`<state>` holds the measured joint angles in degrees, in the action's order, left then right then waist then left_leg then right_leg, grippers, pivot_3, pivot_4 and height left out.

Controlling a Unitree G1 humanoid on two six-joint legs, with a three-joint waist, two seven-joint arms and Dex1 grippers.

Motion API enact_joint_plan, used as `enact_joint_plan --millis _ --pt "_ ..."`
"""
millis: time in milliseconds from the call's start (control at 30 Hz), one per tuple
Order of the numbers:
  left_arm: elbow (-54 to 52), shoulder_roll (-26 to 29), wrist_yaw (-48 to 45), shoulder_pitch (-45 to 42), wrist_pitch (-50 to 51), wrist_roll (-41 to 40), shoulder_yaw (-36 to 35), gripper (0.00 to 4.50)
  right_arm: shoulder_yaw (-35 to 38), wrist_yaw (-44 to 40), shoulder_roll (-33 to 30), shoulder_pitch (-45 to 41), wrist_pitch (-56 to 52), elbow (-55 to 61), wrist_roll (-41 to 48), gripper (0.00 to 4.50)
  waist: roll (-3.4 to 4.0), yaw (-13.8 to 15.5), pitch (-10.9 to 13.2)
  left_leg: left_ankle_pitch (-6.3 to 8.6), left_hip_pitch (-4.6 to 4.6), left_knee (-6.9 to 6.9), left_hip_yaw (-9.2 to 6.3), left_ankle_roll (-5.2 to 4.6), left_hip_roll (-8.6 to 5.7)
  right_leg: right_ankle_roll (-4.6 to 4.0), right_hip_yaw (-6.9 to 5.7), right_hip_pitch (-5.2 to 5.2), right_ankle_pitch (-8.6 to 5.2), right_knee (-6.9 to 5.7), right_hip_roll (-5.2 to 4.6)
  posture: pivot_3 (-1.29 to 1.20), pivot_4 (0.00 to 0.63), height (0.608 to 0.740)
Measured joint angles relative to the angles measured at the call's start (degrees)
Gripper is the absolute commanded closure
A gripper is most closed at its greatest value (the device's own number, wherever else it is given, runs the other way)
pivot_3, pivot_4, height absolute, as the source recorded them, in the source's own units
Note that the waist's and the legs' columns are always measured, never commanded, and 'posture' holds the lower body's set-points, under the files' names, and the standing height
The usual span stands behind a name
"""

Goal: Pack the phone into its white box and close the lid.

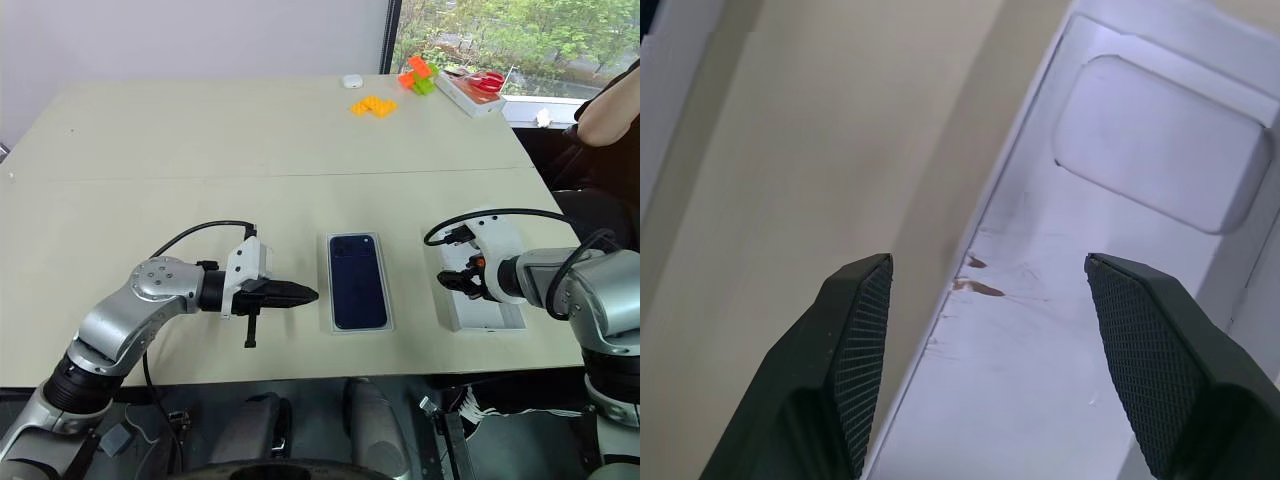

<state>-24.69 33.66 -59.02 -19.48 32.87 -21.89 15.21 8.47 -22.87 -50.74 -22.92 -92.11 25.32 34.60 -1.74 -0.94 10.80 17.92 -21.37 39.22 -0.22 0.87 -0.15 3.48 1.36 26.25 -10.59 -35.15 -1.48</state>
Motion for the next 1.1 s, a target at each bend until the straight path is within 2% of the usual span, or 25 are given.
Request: enact_joint_plan --millis 67,100,167,300,333,500,633,733,833,900,967,1033,1100 --pt "-0.2 0.0 -0.5 0.1 0.0 -0.2 0.0 4.5 0.0 1.9 0.9 0.5 0.0 -1.0 0.5 1.3 0.0 0.1 0.0 0.0 -0.01 0.0 -0.02 0.0 0.01 0.0 -0.02 0.01 0.0 -0.01 0.02 0.0 0.15 0.726" --pt "-0.2 0.0 -0.6 0.3 0.0 -0.2 0.0 4.5 0.1 2.6 1.3 0.7 0.0 -1.4 0.6 1.53 0.0 0.1 0.0 0.0 0.0 0.0 -0.02 0.0 0.01 0.0 -0.03 0.0 0.0 -0.01 0.02 0.0 0.15 0.726" --pt "-0.2 0.0 -0.7 0.8 -0.1 -0.4 0.0 4.5 0.7 4.0 2.5 1.0 0.0 -2.2 1.8 2.17 0.01 0.1 0.0 0.0 -0.01 0.0 -0.02 0.0 0.01 0.0 -0.01 0.02 0.0 -0.01 0.0 0.0 0.15 0.726" --pt "-0.2 0.0 -0.7 0.7 -0.8 -0.3 0.0 4.5 1.0 6.2 3.3 1.4 0.0 -2.6 4.2 4.16 0.01 0.1 0.0 0.0 -0.01 0.0 -0.01 0.0 0.01 0.0 -0.01 0.0 0.0 0.0 -0.02 0.0 0.15 0.726" --pt "-0.2 0.0 -0.6 0.7 -0.8 -0.3 0.0 4.5 1.3 7.1 3.3 1.4 0.0 -2.8 4.9 4.42 0.0 0.1 0.0 0.0 -0.01 0.0 -0.01 0.0 0.0 0.0 -0.01 0.0 0.0 0.0 -0.02 0.0 0.15 0.726" --pt "-0.2 0.1 -0.4 1.0 -0.9 -0.3 -0.2 4.5 2.5 9.9 3.3 0.9 0.0 -3.5 8.3 4.42 0.01 0.0 0.0 0.0 -0.01 0.0 -0.01 0.0 0.01 0.0 0.0 0.01 0.0 0.0 -0.01 0.0 0.15 0.726" --pt "0.8 0.9 0.9 2.0 -1.0 -0.3 -2.1 4.5 6.2 10.8 3.6 -4.3 0.0 -4.7 13.1 4.42 0.07 -0.2 0.0 0.0 -0.01 0.0 -0.02 0.0 0.03 -0.01 0.07 0.08 0.01 -0.03 0.02 0.0 0.15 0.726" --pt "4.7 2.7 2.8 2.7 -1.4 0.1 -6.3 4.5 13.0 9.7 5.3 -11.6 0.0 -4.0 22.2 4.42 0.09 -0.2 0.0 0.04 0.01 -0.01 -0.04 -0.08 0.1 0.0 0.0 0.07 0.03 -0.05 0.16 0.0 0.15 0.726" --pt "8.6 3.8 4.1 3.3 -2.6 0.5 -9.6 4.5 18.9 11.6 13.4 -14.8 0.6 -3.9 37.0 4.42 -0.09 -0.1 -0.1 0.1 0.01 -0.03 -0.07 -0.17 0.5 -0.21 -0.06 0.02 0.15 0.02 0.39 0.0 0.15 0.726" --pt "11.2 4.2 5.0 3.3 -3.6 1.0 -10.9 4.5 14.8 20.8 16.0 -10.6 8.9 -4.3 54.3 4.42 -0.09 0.3 -0.1 0.11 -0.02 -0.04 -0.1 -0.2 0.55 -0.26 -0.09 0.03 0.16 0.02 0.39 0.0 0.15 0.726" --pt "13.7 4.5 5.7 3.0 -4.3 1.6 -12.1 4.5 6.7 31.2 17.3 -6.7 18.1 -4.4 68.4 4.42 -0.02 0.2 0.0 0.11 -0.07 -0.03 -0.02 -0.2 0.51 -0.27 -0.04 0.1 0.17 0.0 0.31 0.0 0.15 0.726" --pt "14.6 4.5 5.9 2.8 -4.8 1.7 -12.4 4.5 2.1 37.8 19.3 -5.7 24.0 -4.6 73.9 4.42 -0.03 0.0 0.0 0.11 -0.02 0.02 0.01 -0.2 0.49 -0.26 0.07 0.08 0.18 0.02 0.27 0.0 0.15 0.726" --pt "15.1 4.4 6.1 2.5 -5.2 1.8 -12.6 4.5 -2.3 43.7 25.4 -5.1 30.0 -5.8 76.2 4.42 -0.1 -0.4 -0.1 0.11 0.02 0.03 0.07 -0.2 0.5 -0.3 0.13 0.04 0.21 0.02 0.27 0.0 0.15 0.726"
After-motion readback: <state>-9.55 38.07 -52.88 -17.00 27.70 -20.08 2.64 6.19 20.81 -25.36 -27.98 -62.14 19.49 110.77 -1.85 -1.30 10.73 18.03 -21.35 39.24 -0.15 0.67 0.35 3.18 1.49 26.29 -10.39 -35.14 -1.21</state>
